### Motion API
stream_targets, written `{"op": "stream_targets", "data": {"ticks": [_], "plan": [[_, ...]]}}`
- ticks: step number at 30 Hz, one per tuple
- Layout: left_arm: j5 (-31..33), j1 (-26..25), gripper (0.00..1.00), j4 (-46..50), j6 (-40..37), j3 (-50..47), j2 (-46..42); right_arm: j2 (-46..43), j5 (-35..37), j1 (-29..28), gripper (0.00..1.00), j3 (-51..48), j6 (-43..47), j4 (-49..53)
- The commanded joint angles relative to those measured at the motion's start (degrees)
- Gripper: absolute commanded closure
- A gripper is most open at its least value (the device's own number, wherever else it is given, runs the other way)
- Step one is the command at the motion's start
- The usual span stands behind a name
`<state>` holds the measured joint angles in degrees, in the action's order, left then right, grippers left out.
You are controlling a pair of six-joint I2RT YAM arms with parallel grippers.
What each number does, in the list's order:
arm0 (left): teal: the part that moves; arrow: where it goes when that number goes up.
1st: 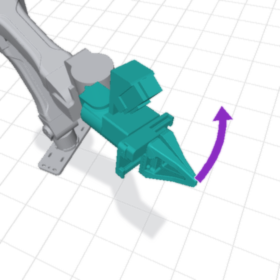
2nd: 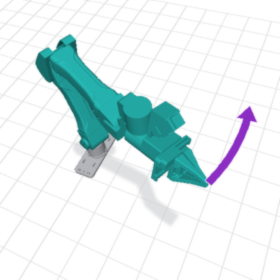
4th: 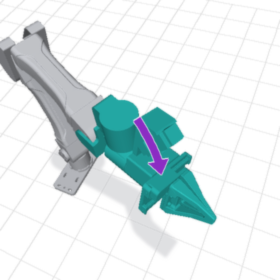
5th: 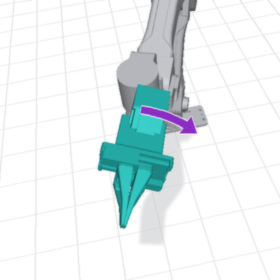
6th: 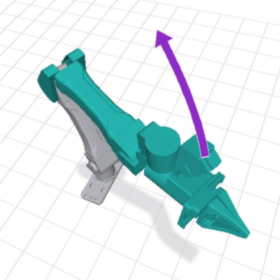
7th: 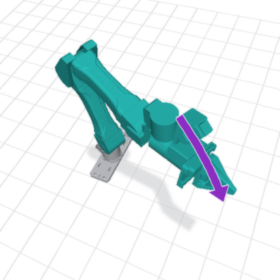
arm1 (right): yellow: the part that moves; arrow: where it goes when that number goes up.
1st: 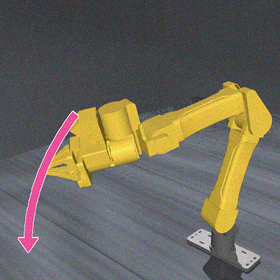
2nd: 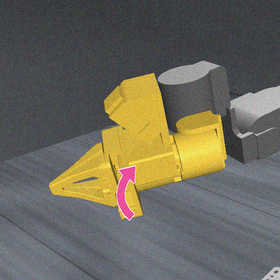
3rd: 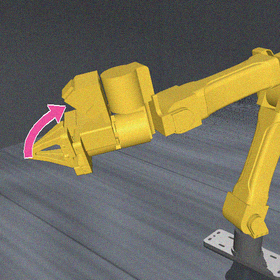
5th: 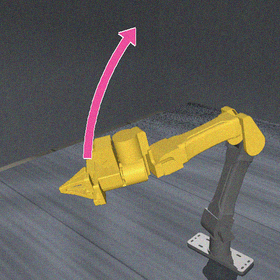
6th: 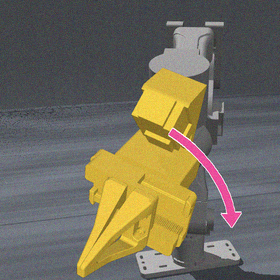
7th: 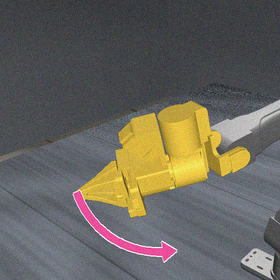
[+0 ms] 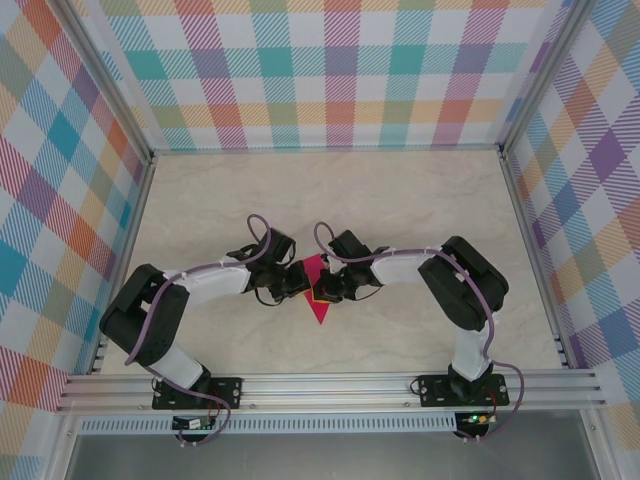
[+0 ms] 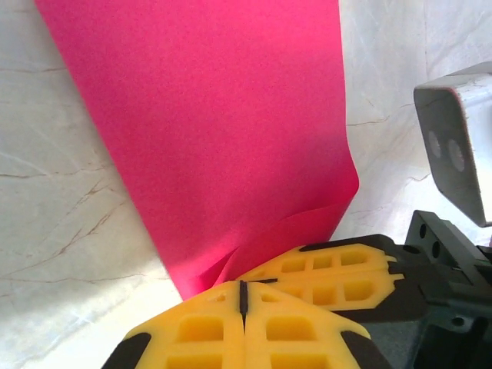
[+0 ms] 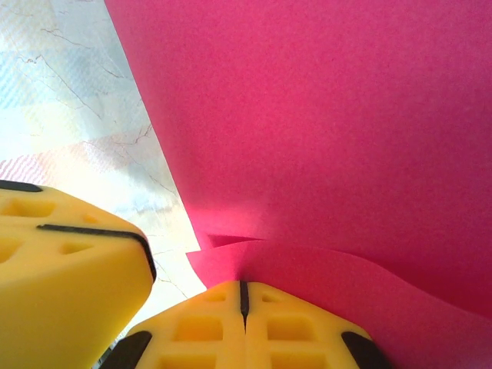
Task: Fold a paper plane with a square sheet of paper (pick it up from the middle)
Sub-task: Third fold the triangle at the center of the table.
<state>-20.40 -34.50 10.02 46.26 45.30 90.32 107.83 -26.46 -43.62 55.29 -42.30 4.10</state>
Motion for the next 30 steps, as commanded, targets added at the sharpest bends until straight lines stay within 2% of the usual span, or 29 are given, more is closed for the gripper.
{"op": "stream_targets", "data": {"ticks": [1,15,24,30], "plan": [[-1.5,-0.8,1.00,-0.5,1.2,-1.3,-0.4,2.0,3.8,0.0,1.00,-1.1,1.6,7.0],[-0.6,-1.5,1.00,-1.0,2.1,-2.1,3.2,2.3,3.8,0.0,1.00,-0.8,1.4,7.1],[3.0,-1.5,1.00,2.2,1.3,-0.9,4.0,1.7,3.3,0.0,1.00,-0.8,1.6,6.9],[0.0,-1.5,1.00,-3.2,2.1,-1.8,2.4,1.7,3.1,0.0,1.00,-0.6,1.6,6.9]]}}
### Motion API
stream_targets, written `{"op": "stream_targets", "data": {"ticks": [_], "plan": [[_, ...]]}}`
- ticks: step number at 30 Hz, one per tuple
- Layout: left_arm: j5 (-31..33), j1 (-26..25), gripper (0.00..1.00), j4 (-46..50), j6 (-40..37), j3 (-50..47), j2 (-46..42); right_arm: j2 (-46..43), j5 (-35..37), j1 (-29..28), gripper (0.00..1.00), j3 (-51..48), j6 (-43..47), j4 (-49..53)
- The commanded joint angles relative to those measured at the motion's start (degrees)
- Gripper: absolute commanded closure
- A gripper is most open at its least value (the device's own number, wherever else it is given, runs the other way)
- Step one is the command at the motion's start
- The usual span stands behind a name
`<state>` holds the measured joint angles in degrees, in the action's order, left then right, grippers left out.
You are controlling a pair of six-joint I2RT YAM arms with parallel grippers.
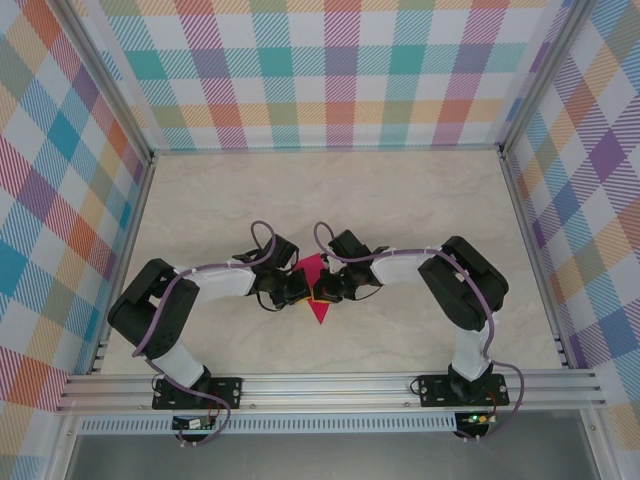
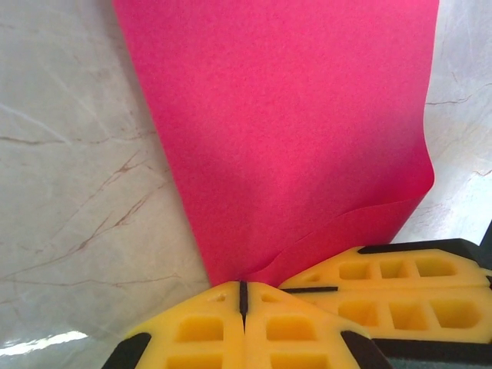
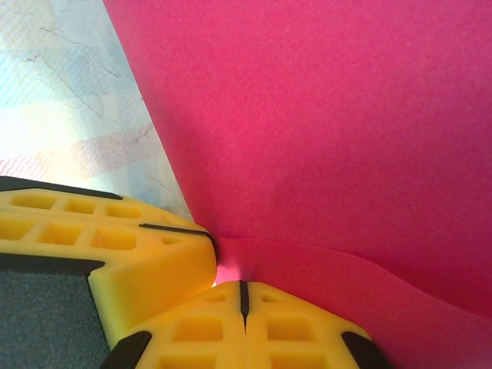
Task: Fold a paper plane with a square sheet of paper (pick it up from the middle)
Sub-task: Third fold the triangle at the center of the table.
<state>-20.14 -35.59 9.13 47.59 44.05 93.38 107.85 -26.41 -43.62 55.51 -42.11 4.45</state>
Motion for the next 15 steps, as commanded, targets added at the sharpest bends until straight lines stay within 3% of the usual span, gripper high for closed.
{"op": "stream_targets", "data": {"ticks": [1,10,15], "plan": [[0.0,-0.4,1.00,-2.3,0.7,-0.4,-1.0,1.8,3.1,0.0,1.00,-0.9,1.4,6.4],[2.4,-0.4,1.00,0.4,0.4,-1.0,1.7,1.9,2.7,0.0,1.00,-0.8,1.2,6.2],[7.4,-0.4,1.00,5.9,-1.5,-0.3,-2.8,2.0,2.7,0.0,1.00,-0.8,1.3,6.3]]}}
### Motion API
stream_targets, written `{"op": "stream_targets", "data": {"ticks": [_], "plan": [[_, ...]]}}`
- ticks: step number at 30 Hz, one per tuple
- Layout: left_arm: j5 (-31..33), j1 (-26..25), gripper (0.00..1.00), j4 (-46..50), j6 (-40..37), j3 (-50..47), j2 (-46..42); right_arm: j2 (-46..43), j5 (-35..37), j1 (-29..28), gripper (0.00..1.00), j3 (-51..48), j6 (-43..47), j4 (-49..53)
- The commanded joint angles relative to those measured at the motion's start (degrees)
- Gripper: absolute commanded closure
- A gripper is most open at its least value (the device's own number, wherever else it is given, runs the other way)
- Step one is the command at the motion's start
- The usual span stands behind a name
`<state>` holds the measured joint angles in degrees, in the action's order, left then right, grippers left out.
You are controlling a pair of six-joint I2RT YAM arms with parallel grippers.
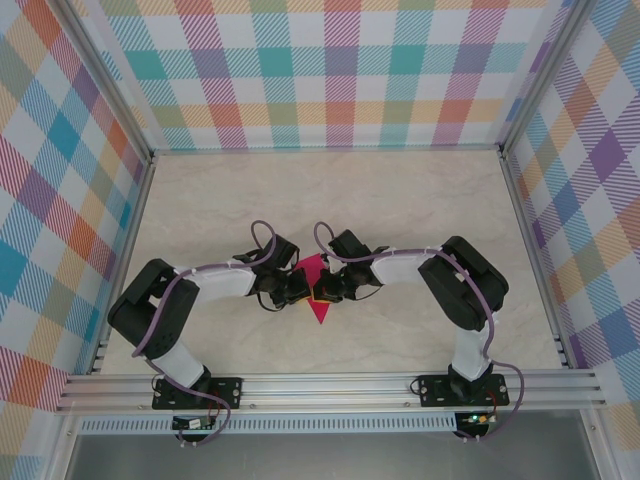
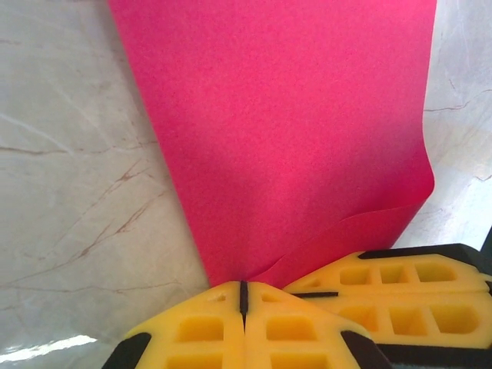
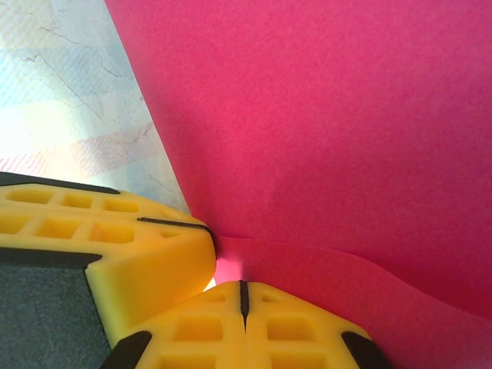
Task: Fold a paper plane with a square sheet of paper (pick it up from the middle)
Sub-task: Third fold the triangle at the center of the table.
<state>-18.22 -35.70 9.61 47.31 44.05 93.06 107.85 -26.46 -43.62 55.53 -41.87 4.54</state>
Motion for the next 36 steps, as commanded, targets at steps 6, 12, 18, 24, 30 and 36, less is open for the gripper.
{"op": "stream_targets", "data": {"ticks": [6,12,18,24,30,36], "plan": [[0.4,-0.3,1.00,0.6,-0.8,-0.3,-2.7,2.3,2.7,0.0,1.00,-0.9,0.9,6.0],[-0.7,-0.3,1.00,-1.8,0.1,-0.8,-2.1,2.3,2.7,0.0,1.00,-0.9,1.0,6.0],[-1.0,-0.6,1.00,-2.7,1.5,-1.8,-1.1,2.4,2.6,0.0,1.00,-0.9,0.9,6.1],[-0.2,-1.1,1.00,-2.3,1.3,-1.9,0.7,2.6,2.3,0.0,1.00,-0.9,0.6,5.7],[1.9,-1.1,1.00,1.7,0.0,-1.2,2.3,1.7,1.2,0.0,1.00,-0.9,0.4,4.4],[3.9,-1.2,1.00,4.8,-1.0,-0.5,3.1,-2.5,0.9,0.2,1.00,-0.6,-0.6,2.2]]}}
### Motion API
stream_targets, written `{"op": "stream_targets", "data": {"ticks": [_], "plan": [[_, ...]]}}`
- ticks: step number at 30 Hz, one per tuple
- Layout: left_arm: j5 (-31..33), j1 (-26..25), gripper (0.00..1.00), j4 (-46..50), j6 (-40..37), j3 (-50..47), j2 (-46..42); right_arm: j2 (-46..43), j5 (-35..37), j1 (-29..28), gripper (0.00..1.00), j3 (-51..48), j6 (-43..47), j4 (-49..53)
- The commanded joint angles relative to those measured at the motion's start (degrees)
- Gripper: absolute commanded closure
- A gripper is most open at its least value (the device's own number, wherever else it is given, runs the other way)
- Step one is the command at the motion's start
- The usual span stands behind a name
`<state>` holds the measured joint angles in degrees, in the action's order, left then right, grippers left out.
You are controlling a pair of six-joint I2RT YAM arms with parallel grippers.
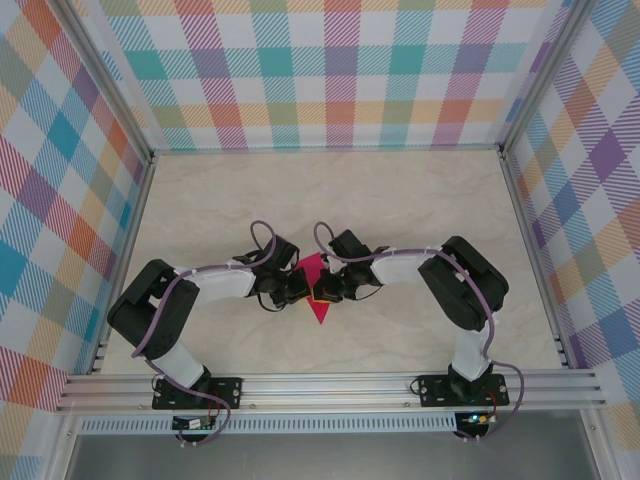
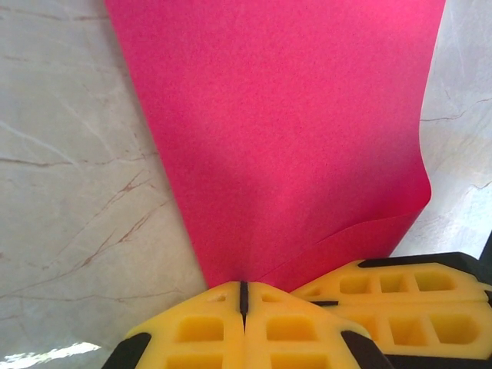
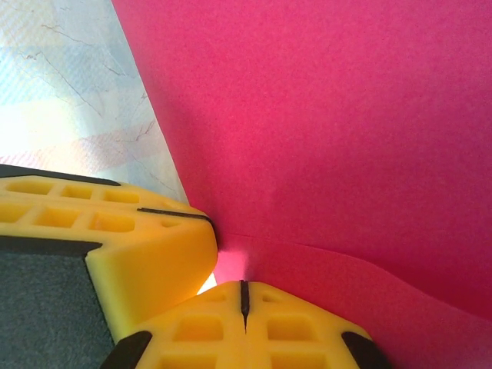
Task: Fold a paper plane with a square sheet of paper (pick it up from the middle)
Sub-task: Third fold the triangle at the center of the table.
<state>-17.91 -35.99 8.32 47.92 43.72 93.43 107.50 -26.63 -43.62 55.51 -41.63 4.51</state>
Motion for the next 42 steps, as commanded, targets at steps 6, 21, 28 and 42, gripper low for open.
{"op": "stream_targets", "data": {"ticks": [6,21,28,42], "plan": [[4.7,-1.0,1.00,9.3,-2.9,0.6,2.5,-6.6,1.8,2.0,1.00,-3.1,-0.9,0.6],[5.1,-1.3,1.00,10.1,-3.3,1.9,2.4,-3.2,3.4,3.4,1.00,-5.7,-1.0,1.5],[3.0,-1.3,1.00,10.1,-5.8,5.8,-0.7,-2.9,5.3,3.4,1.00,-6.5,-0.8,4.1],[-0.8,-4.5,1.00,4.4,-4.2,7.2,-0.3,-1.2,4.4,3.5,1.00,-6.1,1.4,4.7]]}}
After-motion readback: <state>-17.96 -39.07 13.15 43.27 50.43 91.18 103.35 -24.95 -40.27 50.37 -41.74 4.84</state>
